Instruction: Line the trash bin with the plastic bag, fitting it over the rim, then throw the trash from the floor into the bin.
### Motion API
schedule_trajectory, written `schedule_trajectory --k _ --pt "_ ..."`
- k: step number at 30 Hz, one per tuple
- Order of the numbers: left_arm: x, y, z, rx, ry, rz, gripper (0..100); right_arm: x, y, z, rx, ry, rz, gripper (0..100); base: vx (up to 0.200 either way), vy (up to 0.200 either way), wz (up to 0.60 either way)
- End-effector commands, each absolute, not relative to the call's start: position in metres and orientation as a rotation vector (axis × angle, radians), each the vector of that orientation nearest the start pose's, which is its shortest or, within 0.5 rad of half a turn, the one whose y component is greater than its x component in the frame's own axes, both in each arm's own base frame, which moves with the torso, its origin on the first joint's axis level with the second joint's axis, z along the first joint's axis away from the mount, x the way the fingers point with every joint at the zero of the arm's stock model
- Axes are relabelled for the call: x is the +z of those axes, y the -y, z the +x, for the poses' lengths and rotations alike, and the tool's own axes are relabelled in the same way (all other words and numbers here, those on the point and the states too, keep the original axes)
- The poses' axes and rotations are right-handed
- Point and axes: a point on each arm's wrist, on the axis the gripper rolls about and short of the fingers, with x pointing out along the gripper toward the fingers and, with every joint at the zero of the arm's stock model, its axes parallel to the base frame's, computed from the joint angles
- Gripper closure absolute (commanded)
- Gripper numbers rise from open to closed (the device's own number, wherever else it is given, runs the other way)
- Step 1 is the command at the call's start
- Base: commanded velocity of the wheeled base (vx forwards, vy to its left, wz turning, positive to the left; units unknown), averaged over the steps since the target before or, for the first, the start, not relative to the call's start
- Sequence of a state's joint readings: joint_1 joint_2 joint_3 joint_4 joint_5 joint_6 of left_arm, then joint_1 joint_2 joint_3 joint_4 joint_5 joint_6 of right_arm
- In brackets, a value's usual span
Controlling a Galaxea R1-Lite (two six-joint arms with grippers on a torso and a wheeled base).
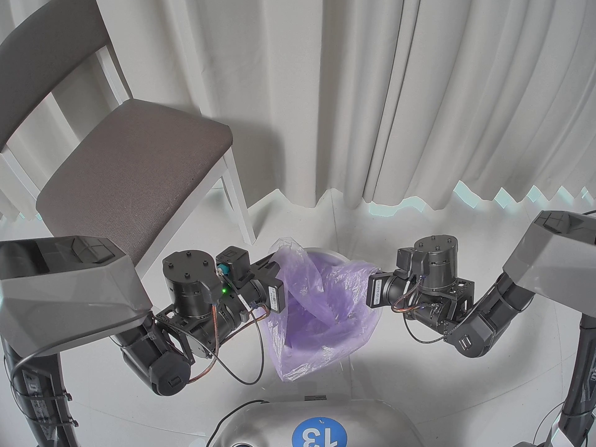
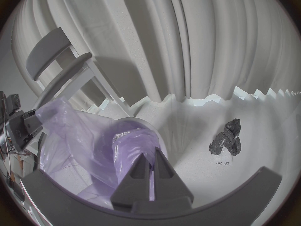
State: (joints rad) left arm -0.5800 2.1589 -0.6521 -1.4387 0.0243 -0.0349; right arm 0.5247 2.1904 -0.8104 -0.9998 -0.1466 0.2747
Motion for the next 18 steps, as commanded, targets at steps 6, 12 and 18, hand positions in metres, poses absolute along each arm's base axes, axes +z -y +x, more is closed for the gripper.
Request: schedule_trajectory --k 6,12,18 --pt "0.073 0.190 0.307 -0.529 -0.065 -0.021 100 0.067 -0.150 0.335 0.234 -0.427 0.090 100 0.000 0.000 0.00" --pt "0.062 0.189 0.316 -0.511 -0.111 -0.008 100 0.077 -0.135 0.334 0.203 -0.447 0.051 100 0.000 0.000 0.00" --pt "0.064 0.175 0.319 -0.473 -0.175 0.007 100 0.071 -0.129 0.334 0.190 -0.481 0.020 100 0.000 0.000 0.00"
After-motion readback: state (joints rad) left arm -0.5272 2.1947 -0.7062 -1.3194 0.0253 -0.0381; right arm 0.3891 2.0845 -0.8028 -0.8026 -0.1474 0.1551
